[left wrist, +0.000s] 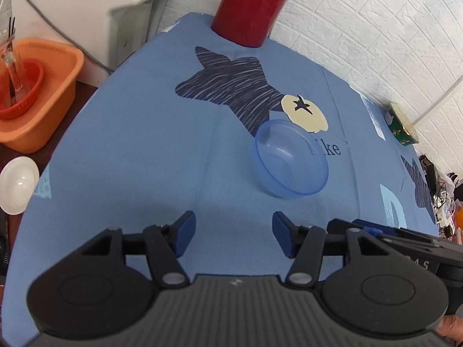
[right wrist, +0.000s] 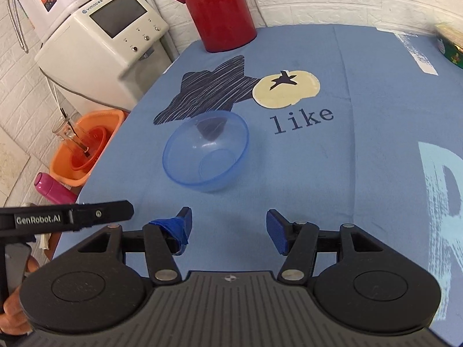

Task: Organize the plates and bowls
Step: 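Move the left gripper to the translucent blue bowl and grasp its rim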

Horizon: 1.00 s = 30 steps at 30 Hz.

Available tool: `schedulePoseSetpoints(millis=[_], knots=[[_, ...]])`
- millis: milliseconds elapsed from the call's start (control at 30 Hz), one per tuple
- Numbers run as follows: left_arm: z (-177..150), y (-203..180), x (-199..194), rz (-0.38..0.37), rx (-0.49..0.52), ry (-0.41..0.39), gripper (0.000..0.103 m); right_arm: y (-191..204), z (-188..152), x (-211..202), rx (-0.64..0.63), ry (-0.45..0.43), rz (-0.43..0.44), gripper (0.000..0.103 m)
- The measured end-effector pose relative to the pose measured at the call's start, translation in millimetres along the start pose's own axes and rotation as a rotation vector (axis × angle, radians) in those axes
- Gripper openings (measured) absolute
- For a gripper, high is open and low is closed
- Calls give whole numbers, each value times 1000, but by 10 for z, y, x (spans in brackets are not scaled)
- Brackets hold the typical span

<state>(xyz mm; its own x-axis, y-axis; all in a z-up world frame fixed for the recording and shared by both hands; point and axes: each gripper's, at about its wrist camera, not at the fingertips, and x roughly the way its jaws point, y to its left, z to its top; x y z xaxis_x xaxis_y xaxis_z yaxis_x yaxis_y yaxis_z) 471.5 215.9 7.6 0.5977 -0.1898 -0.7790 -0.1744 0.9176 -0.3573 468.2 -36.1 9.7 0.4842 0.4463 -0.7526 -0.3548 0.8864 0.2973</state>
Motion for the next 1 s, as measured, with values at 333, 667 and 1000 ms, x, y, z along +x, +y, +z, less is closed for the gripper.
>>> schedulePoseSetpoints(millis=[333, 667, 1000], knots=[[99, -31, 108, 3, 15, 5, 59, -49, 183, 113, 6, -2, -3, 43], [113, -38, 127, 16, 21, -1, 59, -49, 202, 150, 7, 4, 5, 43], [448, -83, 266, -66, -34, -20, 61, -22, 564, 447, 27, -23, -35, 44]])
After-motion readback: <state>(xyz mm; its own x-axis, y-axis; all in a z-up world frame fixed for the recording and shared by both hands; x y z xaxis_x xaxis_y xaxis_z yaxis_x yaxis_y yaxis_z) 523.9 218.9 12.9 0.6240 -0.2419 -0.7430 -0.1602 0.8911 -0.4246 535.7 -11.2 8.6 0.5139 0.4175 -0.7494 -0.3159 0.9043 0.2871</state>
